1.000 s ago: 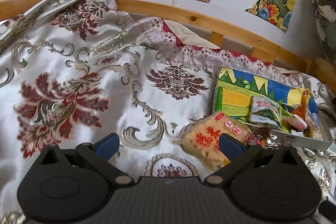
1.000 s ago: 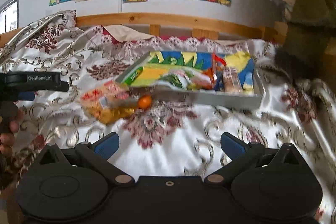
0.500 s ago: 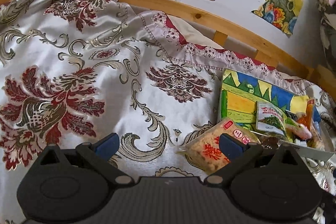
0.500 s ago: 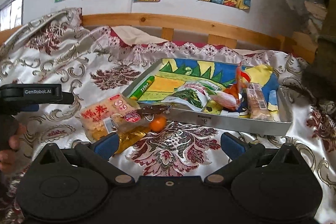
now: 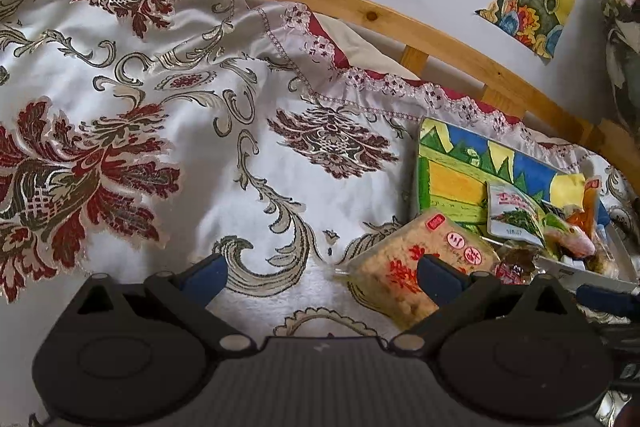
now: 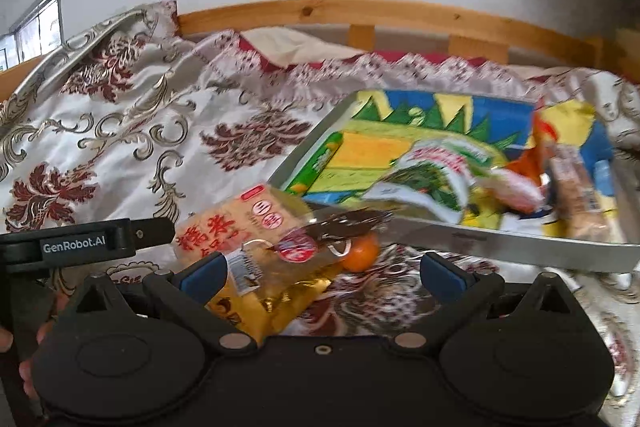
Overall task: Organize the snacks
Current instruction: 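Grasp the rice-cracker pack with the left tool while the right tool grasps the small brown packet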
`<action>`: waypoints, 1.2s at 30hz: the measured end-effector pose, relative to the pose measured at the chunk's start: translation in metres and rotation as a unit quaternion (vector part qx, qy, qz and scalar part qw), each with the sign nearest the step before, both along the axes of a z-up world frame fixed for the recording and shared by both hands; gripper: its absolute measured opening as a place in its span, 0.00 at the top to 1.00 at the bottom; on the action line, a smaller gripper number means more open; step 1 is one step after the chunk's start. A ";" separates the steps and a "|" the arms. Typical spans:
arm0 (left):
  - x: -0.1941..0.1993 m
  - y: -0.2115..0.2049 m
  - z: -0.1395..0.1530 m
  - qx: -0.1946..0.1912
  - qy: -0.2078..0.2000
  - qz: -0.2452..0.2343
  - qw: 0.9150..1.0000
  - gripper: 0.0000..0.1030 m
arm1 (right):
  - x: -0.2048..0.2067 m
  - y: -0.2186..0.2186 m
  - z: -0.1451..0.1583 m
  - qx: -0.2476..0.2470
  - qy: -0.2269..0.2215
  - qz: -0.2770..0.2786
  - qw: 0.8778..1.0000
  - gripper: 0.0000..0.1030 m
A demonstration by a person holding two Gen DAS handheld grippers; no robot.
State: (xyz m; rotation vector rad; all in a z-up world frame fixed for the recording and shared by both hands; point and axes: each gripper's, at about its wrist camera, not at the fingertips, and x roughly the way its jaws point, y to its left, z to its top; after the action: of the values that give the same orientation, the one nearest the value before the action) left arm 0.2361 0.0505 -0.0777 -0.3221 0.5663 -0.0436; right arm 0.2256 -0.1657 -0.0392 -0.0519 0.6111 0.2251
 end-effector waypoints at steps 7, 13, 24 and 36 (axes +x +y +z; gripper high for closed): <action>0.018 -0.002 0.005 0.021 -0.012 -0.016 1.000 0.00 | 0.010 -0.002 -0.007 0.048 0.017 -0.002 0.999 0.06; 0.019 -0.001 0.005 0.005 -0.025 -0.057 0.998 0.00 | 0.033 -0.015 -0.005 0.112 0.051 -0.053 0.991 0.19; 0.015 -0.028 0.011 0.050 -0.025 -0.139 0.989 0.00 | 0.046 -0.031 -0.012 0.200 0.091 -0.101 0.970 0.69; 0.017 -0.048 0.011 0.092 0.011 -0.196 0.976 0.00 | -0.021 -0.095 0.010 0.182 0.130 -0.070 0.972 0.84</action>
State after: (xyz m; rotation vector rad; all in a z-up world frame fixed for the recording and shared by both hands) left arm 0.2535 0.0026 -0.0668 -0.0273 0.6444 -0.3679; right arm 0.2048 -0.2610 -0.0290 0.3792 0.8221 0.2054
